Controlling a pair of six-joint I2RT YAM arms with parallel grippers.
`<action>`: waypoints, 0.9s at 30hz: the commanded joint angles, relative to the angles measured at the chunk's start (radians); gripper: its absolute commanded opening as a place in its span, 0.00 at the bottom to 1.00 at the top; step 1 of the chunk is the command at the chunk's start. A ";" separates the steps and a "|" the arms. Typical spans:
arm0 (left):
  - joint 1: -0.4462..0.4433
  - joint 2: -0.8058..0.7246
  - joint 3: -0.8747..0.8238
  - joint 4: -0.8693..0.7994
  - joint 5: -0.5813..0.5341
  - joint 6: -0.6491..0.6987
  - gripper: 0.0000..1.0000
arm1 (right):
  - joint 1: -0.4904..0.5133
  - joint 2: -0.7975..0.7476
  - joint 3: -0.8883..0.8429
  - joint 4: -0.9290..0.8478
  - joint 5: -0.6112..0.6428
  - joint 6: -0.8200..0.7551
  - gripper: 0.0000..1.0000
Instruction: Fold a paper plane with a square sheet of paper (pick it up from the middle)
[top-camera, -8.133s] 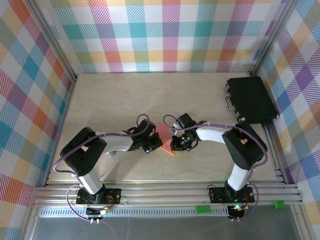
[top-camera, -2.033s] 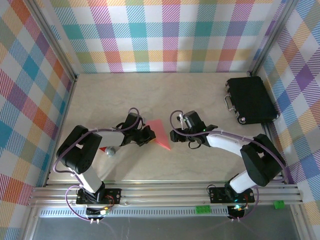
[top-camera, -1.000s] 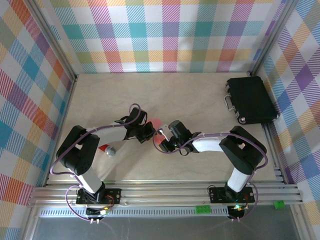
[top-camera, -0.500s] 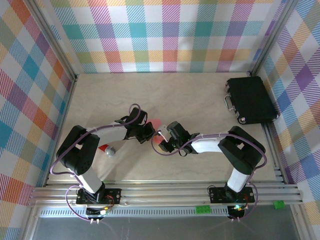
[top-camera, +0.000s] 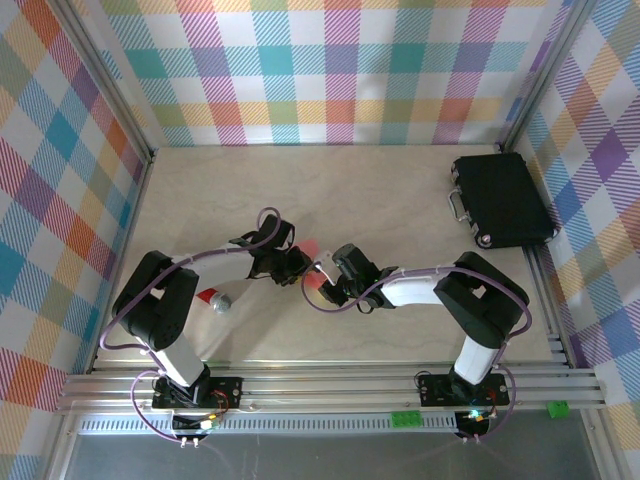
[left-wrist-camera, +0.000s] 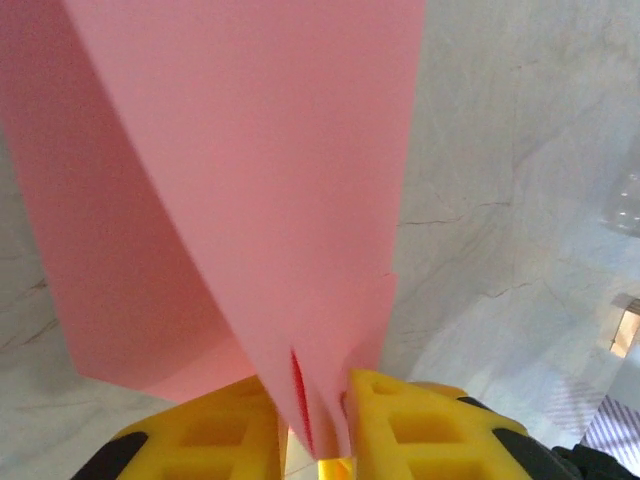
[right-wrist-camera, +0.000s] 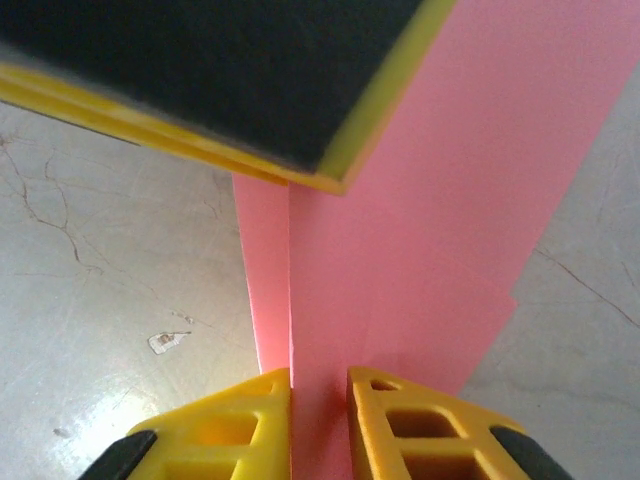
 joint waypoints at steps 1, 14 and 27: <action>0.034 -0.041 0.018 -0.050 -0.005 0.024 0.24 | 0.005 -0.028 -0.013 0.010 -0.010 -0.045 0.21; 0.044 -0.007 0.030 -0.050 0.032 0.037 0.12 | 0.006 -0.017 0.003 0.004 -0.018 -0.047 0.26; 0.044 -0.027 0.017 -0.044 0.034 0.024 0.08 | 0.005 0.014 0.049 0.002 -0.020 -0.026 0.30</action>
